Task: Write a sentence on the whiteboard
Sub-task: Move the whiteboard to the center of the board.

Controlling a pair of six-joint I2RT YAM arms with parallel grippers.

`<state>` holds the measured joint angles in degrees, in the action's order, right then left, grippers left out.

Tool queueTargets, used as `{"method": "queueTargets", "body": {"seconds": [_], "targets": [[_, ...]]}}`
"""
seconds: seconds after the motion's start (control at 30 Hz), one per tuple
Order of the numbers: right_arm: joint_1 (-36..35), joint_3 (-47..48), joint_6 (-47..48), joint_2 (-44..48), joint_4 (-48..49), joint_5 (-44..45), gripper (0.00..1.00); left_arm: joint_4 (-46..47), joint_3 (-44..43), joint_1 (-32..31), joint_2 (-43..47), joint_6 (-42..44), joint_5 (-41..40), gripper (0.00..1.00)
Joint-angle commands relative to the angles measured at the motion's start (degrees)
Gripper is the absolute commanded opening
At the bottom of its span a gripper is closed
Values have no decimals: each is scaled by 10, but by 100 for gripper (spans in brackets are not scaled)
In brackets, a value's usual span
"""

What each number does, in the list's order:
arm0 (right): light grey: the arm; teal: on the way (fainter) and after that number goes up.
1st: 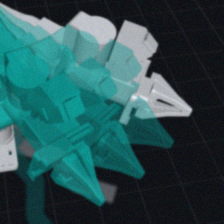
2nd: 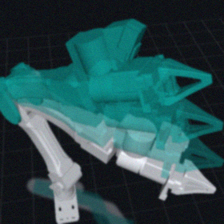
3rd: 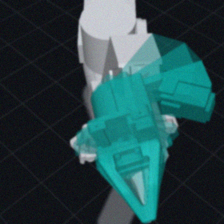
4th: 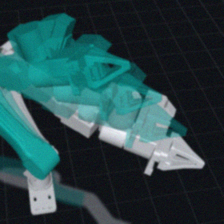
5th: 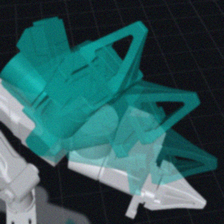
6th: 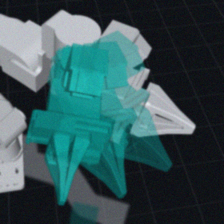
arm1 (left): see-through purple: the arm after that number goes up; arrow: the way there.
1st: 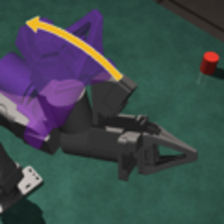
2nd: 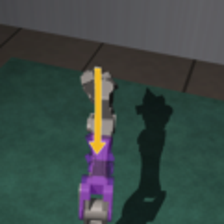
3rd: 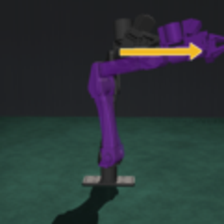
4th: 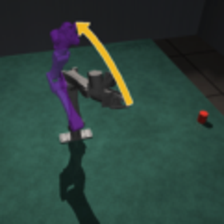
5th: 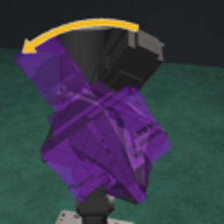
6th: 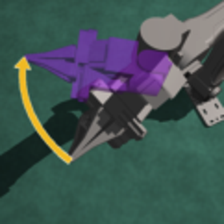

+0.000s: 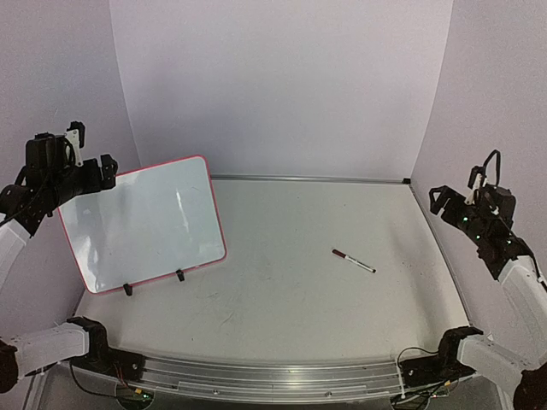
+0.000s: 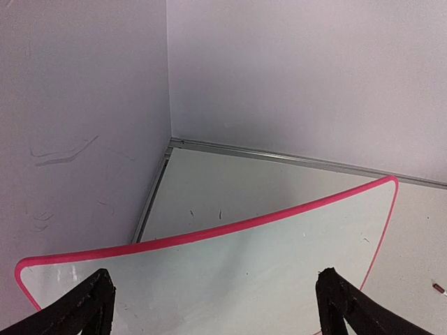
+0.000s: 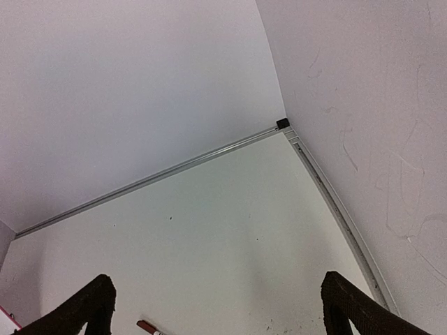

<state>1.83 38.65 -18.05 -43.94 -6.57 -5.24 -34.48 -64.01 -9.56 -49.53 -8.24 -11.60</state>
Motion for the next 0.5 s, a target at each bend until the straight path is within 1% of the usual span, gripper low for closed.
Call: {"method": "queueTargets", "body": {"seconds": [0.0,0.17,0.23,0.3,0.33,0.4,0.47], "targets": [[0,37,-5,-24,3,-37,98,28,-24,2,-3,19,11,100],[-5,45,-1,-40,4,-94,98,61,-43,2,-20,22,22,100],[-24,46,-3,-48,2,-97,96,73,-52,2,-30,24,27,100],[-71,47,-2,-60,2,-76,95,83,-54,2,-38,25,37,100],[-95,48,-1,-67,2,-50,95,88,-52,2,-39,26,46,100],[-158,49,-5,-88,5,-8,93,102,-42,2,-35,28,66,99],[-228,43,-29,-113,25,25,90,120,-20,2,-20,30,81,99]]}}
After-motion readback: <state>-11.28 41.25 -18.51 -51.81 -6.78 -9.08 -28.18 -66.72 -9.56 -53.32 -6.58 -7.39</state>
